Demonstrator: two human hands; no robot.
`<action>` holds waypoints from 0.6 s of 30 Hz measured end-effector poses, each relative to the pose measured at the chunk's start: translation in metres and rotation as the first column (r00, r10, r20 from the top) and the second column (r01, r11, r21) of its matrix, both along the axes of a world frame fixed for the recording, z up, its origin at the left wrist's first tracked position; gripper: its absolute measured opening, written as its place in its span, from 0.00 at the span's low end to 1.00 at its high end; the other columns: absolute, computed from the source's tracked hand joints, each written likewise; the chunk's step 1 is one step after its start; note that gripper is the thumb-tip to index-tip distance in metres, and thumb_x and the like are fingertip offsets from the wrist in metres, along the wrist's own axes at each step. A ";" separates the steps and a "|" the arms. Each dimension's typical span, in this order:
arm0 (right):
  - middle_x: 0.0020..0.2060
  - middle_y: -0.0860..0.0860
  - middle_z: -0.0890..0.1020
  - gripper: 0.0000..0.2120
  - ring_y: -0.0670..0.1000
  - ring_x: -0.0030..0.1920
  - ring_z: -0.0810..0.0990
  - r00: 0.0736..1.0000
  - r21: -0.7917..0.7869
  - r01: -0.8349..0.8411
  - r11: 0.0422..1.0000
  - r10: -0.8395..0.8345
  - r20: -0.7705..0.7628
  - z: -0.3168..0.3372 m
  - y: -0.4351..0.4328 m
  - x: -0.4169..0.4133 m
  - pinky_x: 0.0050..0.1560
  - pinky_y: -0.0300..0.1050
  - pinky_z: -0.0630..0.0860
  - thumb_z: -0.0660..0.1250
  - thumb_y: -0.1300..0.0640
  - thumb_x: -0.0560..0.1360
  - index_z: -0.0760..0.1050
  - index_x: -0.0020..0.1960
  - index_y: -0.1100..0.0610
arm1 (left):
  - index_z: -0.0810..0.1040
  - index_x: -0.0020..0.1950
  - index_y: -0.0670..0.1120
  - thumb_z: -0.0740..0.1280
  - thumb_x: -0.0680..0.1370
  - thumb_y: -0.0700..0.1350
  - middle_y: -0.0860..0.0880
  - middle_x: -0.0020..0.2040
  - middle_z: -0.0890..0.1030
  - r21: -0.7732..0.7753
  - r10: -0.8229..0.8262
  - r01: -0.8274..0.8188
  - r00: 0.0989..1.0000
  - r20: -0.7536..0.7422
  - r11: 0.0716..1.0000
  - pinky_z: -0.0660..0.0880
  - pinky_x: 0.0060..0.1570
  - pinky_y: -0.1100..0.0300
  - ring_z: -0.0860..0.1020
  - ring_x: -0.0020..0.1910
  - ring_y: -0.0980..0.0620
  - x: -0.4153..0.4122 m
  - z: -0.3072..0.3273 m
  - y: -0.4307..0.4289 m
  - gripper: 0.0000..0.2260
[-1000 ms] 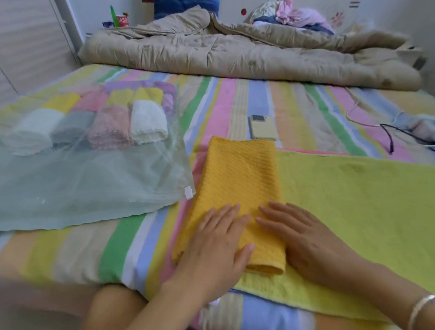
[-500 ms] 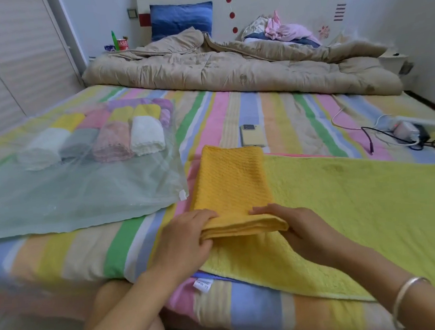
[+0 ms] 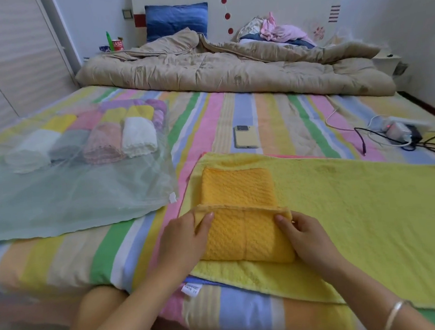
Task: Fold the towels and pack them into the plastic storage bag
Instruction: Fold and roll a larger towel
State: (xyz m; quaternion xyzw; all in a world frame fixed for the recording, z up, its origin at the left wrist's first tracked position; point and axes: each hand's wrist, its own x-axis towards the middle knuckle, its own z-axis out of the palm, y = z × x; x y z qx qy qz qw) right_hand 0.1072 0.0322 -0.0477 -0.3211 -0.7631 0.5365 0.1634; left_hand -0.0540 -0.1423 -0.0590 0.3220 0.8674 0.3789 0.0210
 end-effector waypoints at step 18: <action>0.44 0.50 0.84 0.12 0.50 0.42 0.83 0.971 -0.130 0.141 0.981 -0.112 0.210 -0.005 0.007 -0.013 0.40 0.48 0.81 0.65 0.47 0.78 0.80 0.52 0.54 | 0.68 0.73 0.49 0.65 0.74 0.57 0.51 0.75 0.67 -0.469 -0.684 0.502 0.590 -0.429 0.727 0.53 0.76 0.50 0.59 0.77 0.53 -0.011 -0.008 -0.006 0.29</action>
